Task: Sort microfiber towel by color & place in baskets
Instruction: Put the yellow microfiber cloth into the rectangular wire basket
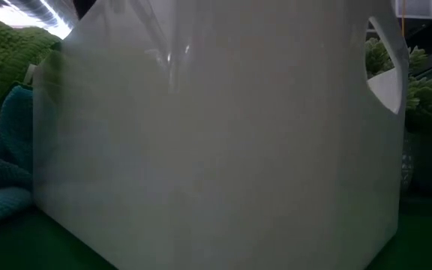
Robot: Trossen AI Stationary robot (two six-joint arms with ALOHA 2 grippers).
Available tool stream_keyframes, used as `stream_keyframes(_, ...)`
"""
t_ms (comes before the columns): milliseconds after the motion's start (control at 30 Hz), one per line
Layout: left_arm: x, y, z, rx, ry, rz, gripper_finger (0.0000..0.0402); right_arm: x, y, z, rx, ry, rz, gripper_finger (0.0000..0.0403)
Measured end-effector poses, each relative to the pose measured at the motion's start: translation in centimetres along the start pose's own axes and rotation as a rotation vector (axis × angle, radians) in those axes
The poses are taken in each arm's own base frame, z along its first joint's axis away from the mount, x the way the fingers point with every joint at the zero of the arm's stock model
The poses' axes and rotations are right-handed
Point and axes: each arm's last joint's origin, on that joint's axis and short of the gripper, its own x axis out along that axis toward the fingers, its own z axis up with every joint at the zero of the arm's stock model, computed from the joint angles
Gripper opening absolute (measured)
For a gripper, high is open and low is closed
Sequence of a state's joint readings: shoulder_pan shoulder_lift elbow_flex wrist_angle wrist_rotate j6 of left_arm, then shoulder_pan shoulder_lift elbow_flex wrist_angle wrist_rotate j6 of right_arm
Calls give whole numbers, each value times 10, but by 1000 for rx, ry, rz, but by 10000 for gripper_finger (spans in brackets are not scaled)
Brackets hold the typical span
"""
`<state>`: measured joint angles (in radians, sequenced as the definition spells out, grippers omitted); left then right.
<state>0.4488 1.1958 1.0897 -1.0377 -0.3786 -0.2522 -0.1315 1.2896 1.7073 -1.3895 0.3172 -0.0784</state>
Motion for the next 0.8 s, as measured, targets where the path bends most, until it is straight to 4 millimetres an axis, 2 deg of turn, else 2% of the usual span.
stream_keyframes(233, 17, -7, 2, 34, 79, 52, 18, 0, 0, 0, -2, 2, -1, 163)
stream_keyframes(600, 18, -6, 3, 31, 69, 96, 70, 0, 0, -2, -12, 24, -1, 163)
stream_keyframes(700, 18, -6, 3, 30, 69, 96, 81, 10, 5, -2, -9, 14, 45, 163)
stream_keyframes(800, 18, -6, 3, 30, 69, 96, 84, 30, 13, -9, -23, 38, 100, 163)
